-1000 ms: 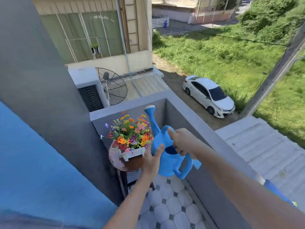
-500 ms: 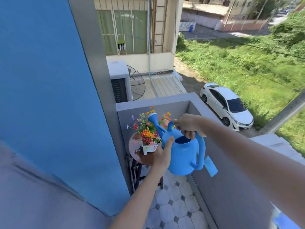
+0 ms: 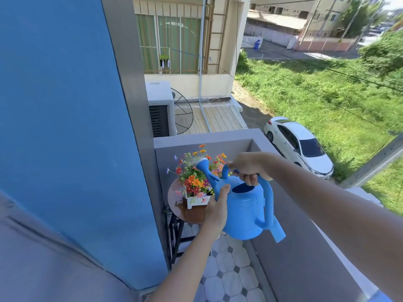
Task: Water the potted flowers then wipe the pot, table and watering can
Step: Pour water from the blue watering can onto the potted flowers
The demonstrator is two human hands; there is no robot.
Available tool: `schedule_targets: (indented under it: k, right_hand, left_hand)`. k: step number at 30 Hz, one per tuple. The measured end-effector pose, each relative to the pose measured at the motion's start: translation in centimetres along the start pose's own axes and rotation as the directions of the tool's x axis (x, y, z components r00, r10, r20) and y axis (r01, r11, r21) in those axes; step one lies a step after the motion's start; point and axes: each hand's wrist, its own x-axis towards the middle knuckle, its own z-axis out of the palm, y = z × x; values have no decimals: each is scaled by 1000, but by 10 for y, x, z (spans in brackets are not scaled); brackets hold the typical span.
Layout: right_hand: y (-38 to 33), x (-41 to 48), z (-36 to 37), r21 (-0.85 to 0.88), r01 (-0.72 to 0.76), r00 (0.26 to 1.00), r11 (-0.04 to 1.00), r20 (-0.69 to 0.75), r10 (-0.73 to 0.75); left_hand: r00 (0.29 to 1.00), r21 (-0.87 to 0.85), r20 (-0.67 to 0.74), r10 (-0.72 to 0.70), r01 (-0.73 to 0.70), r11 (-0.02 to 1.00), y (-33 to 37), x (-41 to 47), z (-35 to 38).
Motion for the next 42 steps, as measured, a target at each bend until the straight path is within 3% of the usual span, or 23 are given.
schedule_targets:
  k: [11, 15, 26, 36, 42]
  right_hand:
    - [22, -4, -22, -8, 26, 993, 1000, -113, -27]
    - [32, -5, -30, 29, -30, 994, 999, -107, 33]
    - [37, -9, -46, 51, -31, 980, 998, -193, 41]
    - [36, -11, -43, 51, -10, 985, 999, -174, 18]
    - [45, -22, -36, -53, -36, 988, 998, -152, 28]
  left_hand:
    - [998, -2, 30, -47, 47, 999, -8, 17, 31]
    - [994, -33, 90, -57, 60, 998, -9, 18, 45]
    - [996, 28, 83, -15, 13, 1000, 18, 14, 58]
    - [997, 3, 69, -32, 32, 999, 10, 16, 60]
    - [994, -55, 80, -78, 83, 995, 0, -6, 65]
